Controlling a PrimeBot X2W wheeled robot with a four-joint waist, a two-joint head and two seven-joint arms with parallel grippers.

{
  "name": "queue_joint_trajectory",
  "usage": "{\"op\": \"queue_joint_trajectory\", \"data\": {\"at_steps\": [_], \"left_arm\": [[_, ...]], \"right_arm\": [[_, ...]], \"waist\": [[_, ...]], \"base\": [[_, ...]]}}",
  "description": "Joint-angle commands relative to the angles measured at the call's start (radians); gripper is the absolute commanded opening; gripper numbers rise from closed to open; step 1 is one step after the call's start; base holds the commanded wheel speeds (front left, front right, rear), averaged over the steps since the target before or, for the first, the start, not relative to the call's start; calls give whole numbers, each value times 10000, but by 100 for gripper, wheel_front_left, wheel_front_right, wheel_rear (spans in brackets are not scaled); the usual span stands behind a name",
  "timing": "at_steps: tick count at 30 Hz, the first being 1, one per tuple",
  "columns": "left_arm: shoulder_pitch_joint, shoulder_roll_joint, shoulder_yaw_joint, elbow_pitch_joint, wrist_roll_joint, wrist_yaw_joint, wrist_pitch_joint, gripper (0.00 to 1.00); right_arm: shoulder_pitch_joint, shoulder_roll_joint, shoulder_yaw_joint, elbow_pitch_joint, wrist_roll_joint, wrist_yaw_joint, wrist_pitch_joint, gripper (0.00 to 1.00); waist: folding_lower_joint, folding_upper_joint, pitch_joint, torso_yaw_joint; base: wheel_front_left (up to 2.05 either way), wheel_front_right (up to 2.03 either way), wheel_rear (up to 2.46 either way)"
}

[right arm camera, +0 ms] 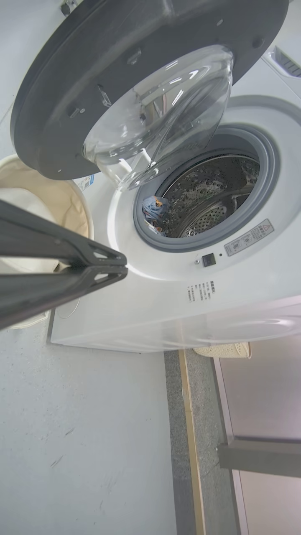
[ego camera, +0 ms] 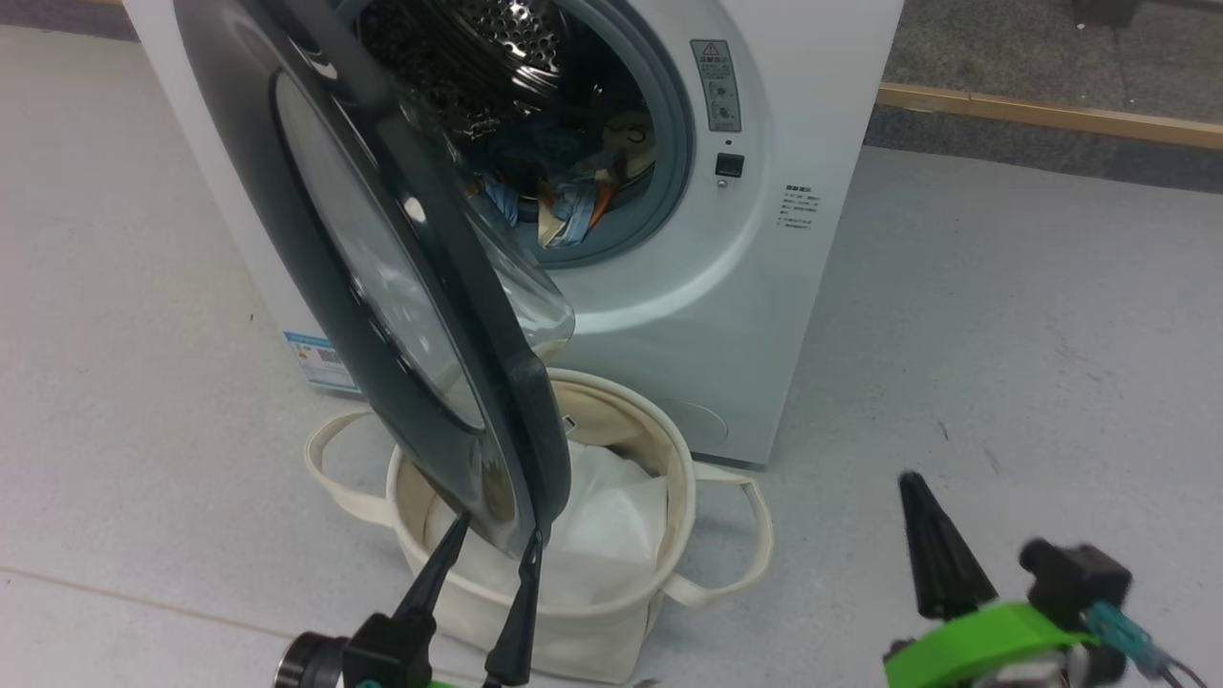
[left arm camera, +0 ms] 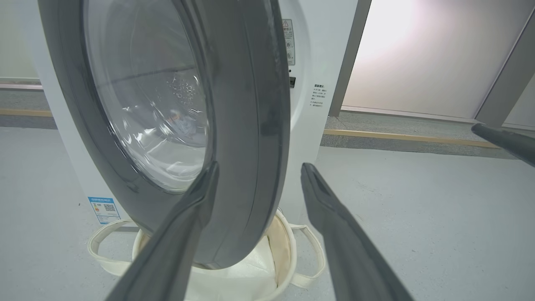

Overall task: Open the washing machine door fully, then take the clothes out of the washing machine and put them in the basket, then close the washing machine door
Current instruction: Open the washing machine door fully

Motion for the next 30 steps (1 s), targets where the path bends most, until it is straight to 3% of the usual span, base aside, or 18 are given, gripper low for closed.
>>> {"op": "queue_joint_trajectory", "data": {"at_steps": [1,2,3,11,30], "left_arm": [[-191,36,355,-384,105,116,-118,100],[-182,36,397,-397,103,151,-118,100],[-177,36,439,-412,118,184,-118,100],[-258,36,601,-290,339,356,-118,100],[-405,35,500,-435,285,420,-118,100]], "right_arm": [[-90,105,-200,-546,-300,83,-122,0],[126,218,-436,-669,-562,83,-122,20],[286,275,-581,-794,-888,83,-122,98],[642,690,-924,-1169,-2139,83,-123,100],[475,960,-835,-1042,-2617,83,-124,100]], "waist": [[0,-1,-19,-41],[0,-1,-22,-80],[0,-1,-15,-122],[0,-1,95,-308],[0,-1,90,-188]], "base": [[0,0,0],[0,0,0],[0,0,0],[0,0,0],[0,0,0]]}}
